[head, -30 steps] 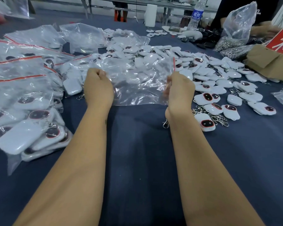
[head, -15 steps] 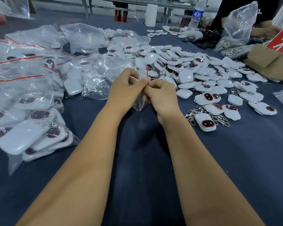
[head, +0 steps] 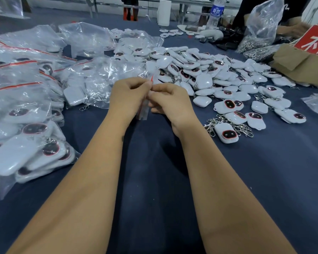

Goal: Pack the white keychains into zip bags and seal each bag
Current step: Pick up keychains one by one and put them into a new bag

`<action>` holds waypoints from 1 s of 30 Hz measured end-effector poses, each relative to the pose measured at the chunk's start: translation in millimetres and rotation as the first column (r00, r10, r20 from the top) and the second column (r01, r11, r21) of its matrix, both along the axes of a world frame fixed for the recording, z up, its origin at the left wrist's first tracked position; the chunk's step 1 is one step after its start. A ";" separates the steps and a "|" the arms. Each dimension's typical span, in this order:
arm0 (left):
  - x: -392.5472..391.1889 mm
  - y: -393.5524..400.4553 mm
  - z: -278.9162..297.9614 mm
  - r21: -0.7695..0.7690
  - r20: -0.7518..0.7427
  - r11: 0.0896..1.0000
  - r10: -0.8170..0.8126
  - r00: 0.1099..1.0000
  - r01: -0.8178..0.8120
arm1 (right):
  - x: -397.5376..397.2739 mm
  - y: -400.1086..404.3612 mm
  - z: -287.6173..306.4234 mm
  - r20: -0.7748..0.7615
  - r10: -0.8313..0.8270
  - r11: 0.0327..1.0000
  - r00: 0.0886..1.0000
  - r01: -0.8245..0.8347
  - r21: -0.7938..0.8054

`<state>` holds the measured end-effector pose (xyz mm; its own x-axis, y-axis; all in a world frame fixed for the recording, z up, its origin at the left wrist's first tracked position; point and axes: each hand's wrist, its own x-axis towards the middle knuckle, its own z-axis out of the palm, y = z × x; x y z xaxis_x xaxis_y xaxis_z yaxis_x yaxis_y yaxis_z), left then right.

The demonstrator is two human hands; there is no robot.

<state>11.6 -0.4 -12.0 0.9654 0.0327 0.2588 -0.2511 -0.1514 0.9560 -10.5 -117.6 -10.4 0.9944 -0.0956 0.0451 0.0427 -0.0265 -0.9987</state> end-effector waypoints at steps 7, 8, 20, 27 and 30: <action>0.3 -2.0 0.3 -0.070 -0.073 0.996 -0.053 0.996 0.048 | 0.7 4.1 -2.6 -0.017 -0.066 0.998 0.998 0.065 -0.023; 0.4 -2.4 0.4 -0.081 -0.081 0.996 -0.047 0.996 0.040 | 0.9 4.5 -3.1 -0.016 -0.077 0.997 0.997 0.076 -0.024; -2.1 -6.5 1.8 -0.046 -0.036 0.999 -0.025 0.999 0.023 | 3.1 2.5 -5.8 0.023 -0.074 0.996 0.997 0.072 0.044; 2.9 -3.8 -5.0 0.132 0.134 0.971 0.181 0.974 -0.199 | 4.6 4.5 -3.0 -0.046 -0.181 0.978 0.982 0.184 0.094; 1.8 -6.9 -8.6 0.272 0.061 0.962 -0.028 0.998 0.010 | 5.0 6.3 -3.7 -0.045 -0.209 0.977 0.977 0.211 0.040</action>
<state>13.4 -7.3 -20.6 0.9464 -0.0655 0.3162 -0.3155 -0.3973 0.8618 -5.4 -111.3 -14.1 0.9528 -0.3036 -0.0038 0.0003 0.0135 -0.9999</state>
